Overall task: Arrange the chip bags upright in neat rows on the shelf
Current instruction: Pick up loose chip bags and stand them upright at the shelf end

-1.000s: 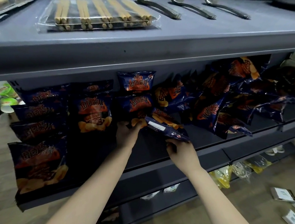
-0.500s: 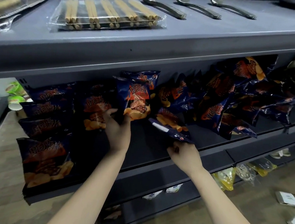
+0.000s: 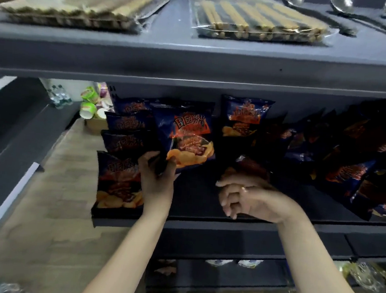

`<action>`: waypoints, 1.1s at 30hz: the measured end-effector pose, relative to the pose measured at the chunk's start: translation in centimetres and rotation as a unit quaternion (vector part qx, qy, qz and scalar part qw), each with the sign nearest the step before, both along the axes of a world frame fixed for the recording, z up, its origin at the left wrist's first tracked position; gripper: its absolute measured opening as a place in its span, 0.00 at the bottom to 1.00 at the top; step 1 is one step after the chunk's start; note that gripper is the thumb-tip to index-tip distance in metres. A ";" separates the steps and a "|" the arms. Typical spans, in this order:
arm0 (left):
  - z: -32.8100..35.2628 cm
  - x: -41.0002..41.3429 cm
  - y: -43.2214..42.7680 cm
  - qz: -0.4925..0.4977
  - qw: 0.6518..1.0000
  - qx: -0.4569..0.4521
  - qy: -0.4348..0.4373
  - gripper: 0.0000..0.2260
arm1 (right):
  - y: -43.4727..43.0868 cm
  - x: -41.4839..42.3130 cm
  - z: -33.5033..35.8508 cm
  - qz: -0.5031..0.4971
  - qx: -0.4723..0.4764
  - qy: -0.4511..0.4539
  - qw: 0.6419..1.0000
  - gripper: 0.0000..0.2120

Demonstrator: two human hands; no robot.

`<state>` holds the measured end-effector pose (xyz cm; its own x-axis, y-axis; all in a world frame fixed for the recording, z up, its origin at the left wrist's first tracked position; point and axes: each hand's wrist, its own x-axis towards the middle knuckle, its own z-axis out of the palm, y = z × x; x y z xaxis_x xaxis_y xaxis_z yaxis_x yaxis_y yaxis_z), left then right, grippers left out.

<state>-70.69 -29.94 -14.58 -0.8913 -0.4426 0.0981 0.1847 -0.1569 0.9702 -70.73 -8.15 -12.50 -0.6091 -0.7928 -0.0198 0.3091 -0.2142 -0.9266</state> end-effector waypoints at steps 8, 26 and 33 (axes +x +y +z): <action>-0.1 3.2 -1.7 -0.042 0.999 -0.005 -0.008 0.14 | -3.3 -3.2 0.7 -0.444 0.032 0.140 0.884 0.14; -1.1 4.3 -0.7 -0.117 0.991 -0.043 -0.043 0.18 | -5.0 -3.8 -0.5 -0.390 0.107 0.141 0.904 0.21; -4.5 5.1 -1.0 -0.174 0.842 -0.509 -0.024 0.15 | -7.2 -5.9 -1.6 -0.418 0.192 0.135 0.878 0.18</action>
<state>-65.59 -30.98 -19.05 -0.9633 0.1380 0.2303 0.2567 0.7253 0.6388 -76.66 -15.32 -14.07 -0.9983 -0.0337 0.0474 -0.0500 0.0828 -0.9953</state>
